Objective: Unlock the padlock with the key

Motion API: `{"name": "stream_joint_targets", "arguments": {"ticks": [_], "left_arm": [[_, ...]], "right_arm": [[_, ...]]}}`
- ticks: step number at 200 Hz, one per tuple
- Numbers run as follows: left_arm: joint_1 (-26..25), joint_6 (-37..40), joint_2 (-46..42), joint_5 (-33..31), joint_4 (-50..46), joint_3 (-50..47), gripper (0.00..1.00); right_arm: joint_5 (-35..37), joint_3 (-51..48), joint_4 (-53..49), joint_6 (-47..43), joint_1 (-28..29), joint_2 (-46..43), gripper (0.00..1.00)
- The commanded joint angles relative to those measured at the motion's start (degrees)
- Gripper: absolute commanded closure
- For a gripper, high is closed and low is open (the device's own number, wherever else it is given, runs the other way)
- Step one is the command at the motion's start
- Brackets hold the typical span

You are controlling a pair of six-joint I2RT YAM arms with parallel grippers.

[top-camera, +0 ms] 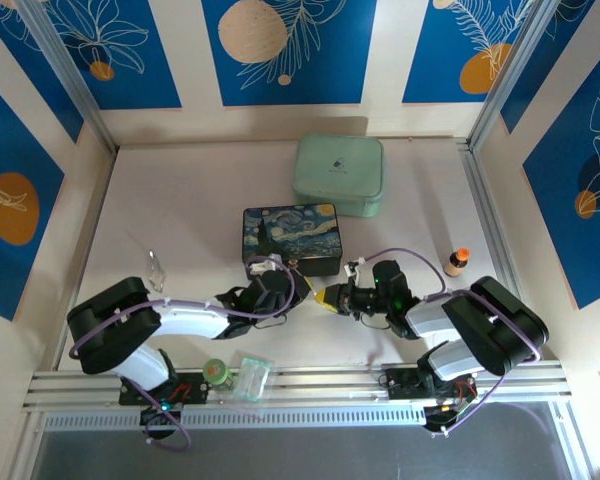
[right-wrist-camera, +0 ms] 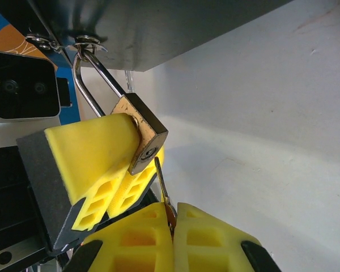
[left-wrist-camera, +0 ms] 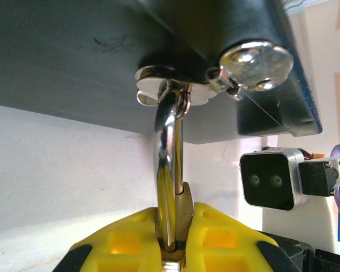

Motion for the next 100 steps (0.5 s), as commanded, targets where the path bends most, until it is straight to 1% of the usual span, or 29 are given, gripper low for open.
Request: {"name": "stream_joint_targets", "arguments": {"ticks": [1,27,100], "left_arm": [[0.42,0.02,-0.43,-0.18,4.4,1.13,1.0],[0.42,0.14,-0.43,0.21,4.69,1.24,1.0],[0.42,-0.19,0.25,1.91,6.5,1.57,1.0]], "right_arm": [[-0.54,1.67,-0.8,-1.3,0.18,0.01,1.0],[-0.43,1.73,1.57,-0.6,-0.16,0.43,1.0],[-2.34,3.84,0.59,-1.55,-0.35,2.13,1.0]]}}
